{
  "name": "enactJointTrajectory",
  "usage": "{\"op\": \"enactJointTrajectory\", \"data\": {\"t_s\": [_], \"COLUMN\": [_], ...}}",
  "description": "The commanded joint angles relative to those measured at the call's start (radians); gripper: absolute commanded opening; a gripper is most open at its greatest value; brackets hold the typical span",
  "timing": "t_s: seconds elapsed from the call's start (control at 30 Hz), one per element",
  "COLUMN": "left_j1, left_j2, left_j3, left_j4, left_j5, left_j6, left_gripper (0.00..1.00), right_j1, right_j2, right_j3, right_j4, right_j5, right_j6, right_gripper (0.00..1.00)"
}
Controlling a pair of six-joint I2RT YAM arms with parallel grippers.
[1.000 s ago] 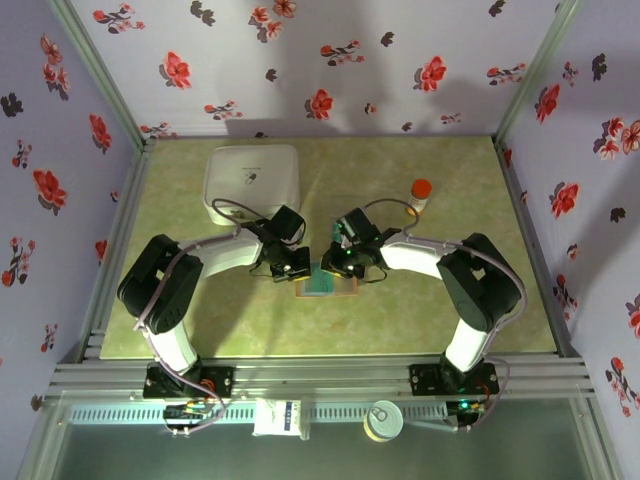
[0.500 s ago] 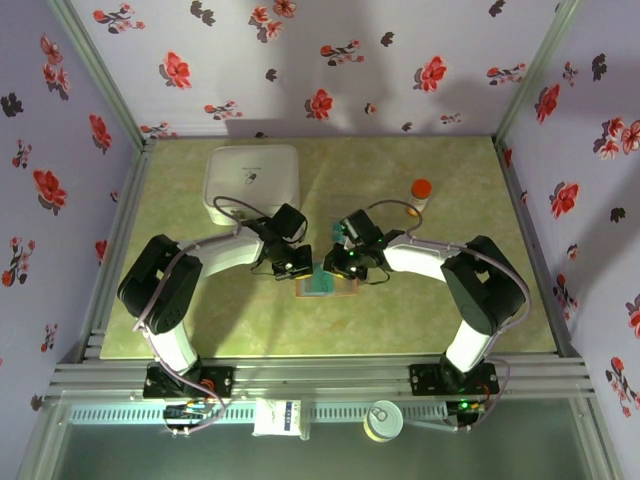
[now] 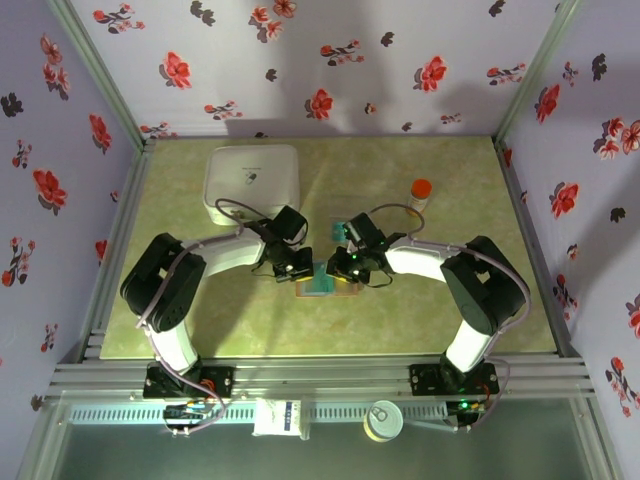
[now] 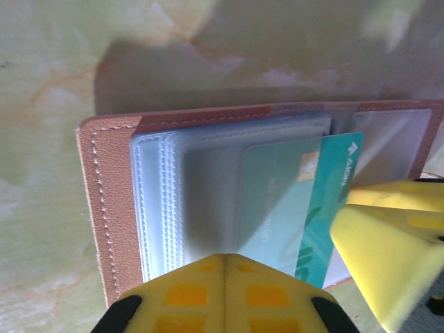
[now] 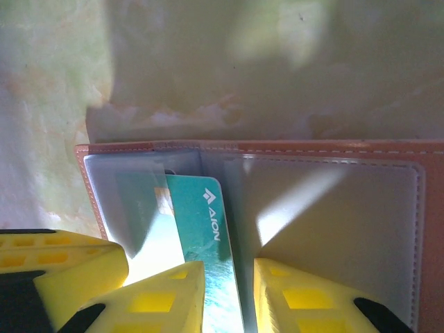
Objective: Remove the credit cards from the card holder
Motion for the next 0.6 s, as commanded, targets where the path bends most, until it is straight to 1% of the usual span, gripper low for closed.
{"op": "enactJointTrajectory", "data": {"t_s": [0.0, 0.4, 0.57], "left_j1": [-0.006, -0.006, -0.004], "left_j2": [0.019, 0.027, 0.025], "left_j3": [-0.015, -0.015, -0.015], "left_j4": [-0.007, -0.015, -0.016], "left_j5": [0.003, -0.001, -0.003], "left_j6": [0.021, 0.021, 0.021], "left_gripper": [0.0, 0.0, 0.0], "right_j1": [-0.009, -0.029, -0.032], "right_j2": [-0.003, -0.003, -0.002], "right_j3": [-0.022, -0.097, -0.114], "right_j4": [0.029, 0.21, 0.26], "right_j5": [-0.024, -0.118, -0.143], "right_j6": [0.01, 0.061, 0.067], "right_gripper": [0.26, 0.24, 0.22]}}
